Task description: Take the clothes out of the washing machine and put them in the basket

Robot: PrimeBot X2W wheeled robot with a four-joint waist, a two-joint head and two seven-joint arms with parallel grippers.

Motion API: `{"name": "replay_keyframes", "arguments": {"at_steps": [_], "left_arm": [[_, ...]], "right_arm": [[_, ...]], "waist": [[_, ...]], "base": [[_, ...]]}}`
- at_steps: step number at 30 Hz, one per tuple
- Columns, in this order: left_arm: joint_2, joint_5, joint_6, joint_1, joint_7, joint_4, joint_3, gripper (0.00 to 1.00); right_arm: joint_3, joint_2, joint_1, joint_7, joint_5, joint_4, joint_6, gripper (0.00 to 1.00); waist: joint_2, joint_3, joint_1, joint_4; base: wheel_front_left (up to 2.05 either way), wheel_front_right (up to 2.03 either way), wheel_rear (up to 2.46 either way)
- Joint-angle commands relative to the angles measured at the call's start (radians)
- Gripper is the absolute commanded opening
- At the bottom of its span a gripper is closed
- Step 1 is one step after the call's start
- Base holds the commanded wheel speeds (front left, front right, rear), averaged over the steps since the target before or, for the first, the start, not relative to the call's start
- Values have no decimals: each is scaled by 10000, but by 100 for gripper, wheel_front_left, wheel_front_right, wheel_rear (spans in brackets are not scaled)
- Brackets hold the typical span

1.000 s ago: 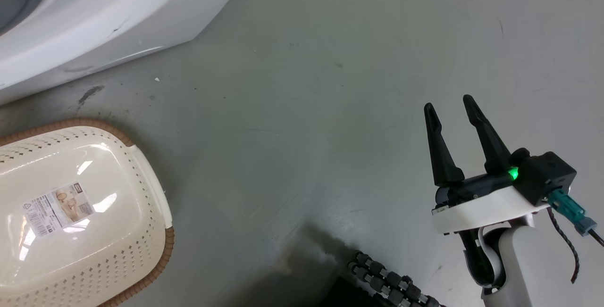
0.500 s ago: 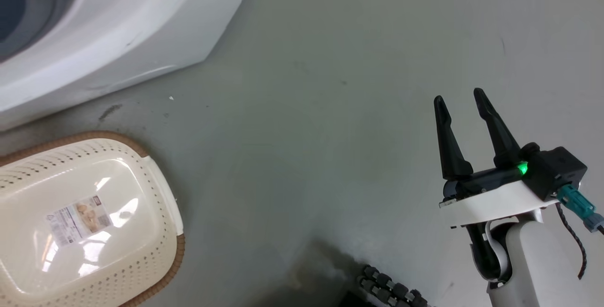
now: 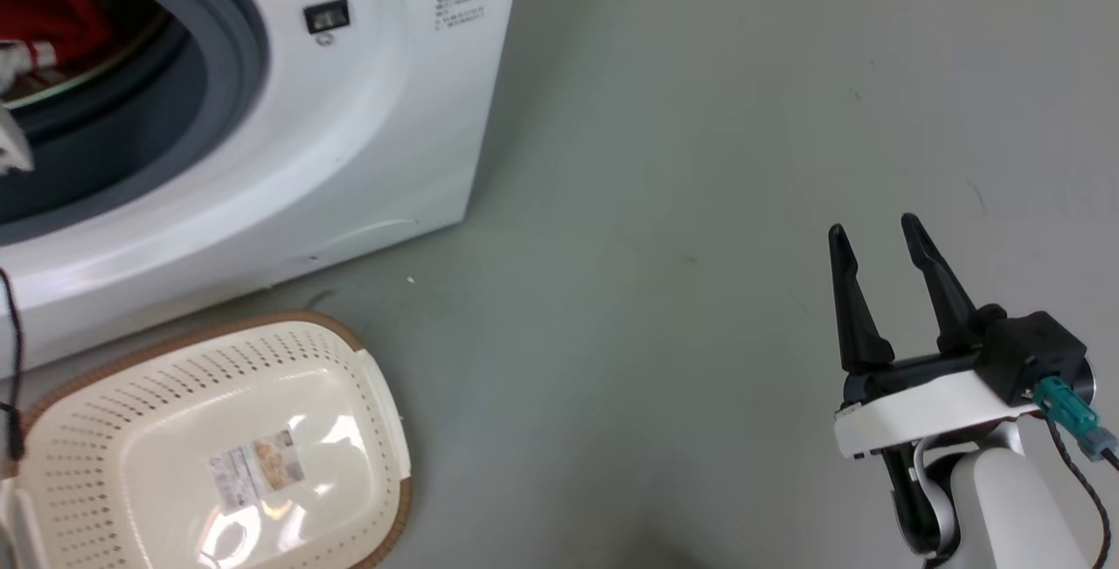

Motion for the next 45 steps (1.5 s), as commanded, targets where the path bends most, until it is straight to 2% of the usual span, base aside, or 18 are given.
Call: {"name": "replay_keyframes", "arguments": {"at_steps": [1, 5, 11, 21, 32, 33, 37, 40, 45], "left_arm": [[-249, -92, -37, 374, -168, -18, 0, 0], [-793, -291, -71, 1122, -292, -385, 54, 0], [-1571, -319, 87, 2384, -308, -1739, -15, 0], [-2265, -424, 451, 4204, 321, -4768, -387, 0], [-2424, -196, 1466, 6890, 2137, -10492, -715, 0], [-2424, -196, 1466, 6890, 2137, -10492, -715, 0], [-2562, -80, 1913, 7967, 2582, -12084, -823, 0], [-2716, -95, 2177, 8762, 2744, -12726, -924, 0], [-3060, -436, 2501, 10130, 2783, -12671, -979, 0]], "right_arm": [[-65, -8, 235, 54, -104, 37, -7, 100], [-174, -8, 588, 248, -260, -59, -7, 100], [-344, -8, 1148, 610, -461, -384, -7, 100], [-545, -8, 1849, 1190, -632, -1136, -7, 100], [-734, -3, 2150, 1514, -684, -1751, -7, 100], [-734, -3, 2150, 1514, -684, -1751, -7, 100], [-773, -3, 2226, 1578, -725, -1876, -7, 100], [-750, -3, 2191, 1630, -763, -1933, -7, 100], [-731, -3, 2149, 1714, -845, -2070, -7, 100]], "waist": [[-1, -956, 0, 521], [-1, -1755, 0, 904], [-1, -2721, 0, 1493], [-1, -3596, 0, 2346], [-1, -3823, 0, 3210], [-1, -3823, 0, 3210], [-1, -3725, 0, 3528], [-1, -3648, 0, 3713], [-1, -3552, 0, 3978]], "base": [[0, 0, 0], [0, 0, 0], [0, 0, 0], [0, 0, 0], [0, 0, 0], [0, 0, 0], [0, 0, 0], [0, 0, 0], [0, 0, 0]]}}
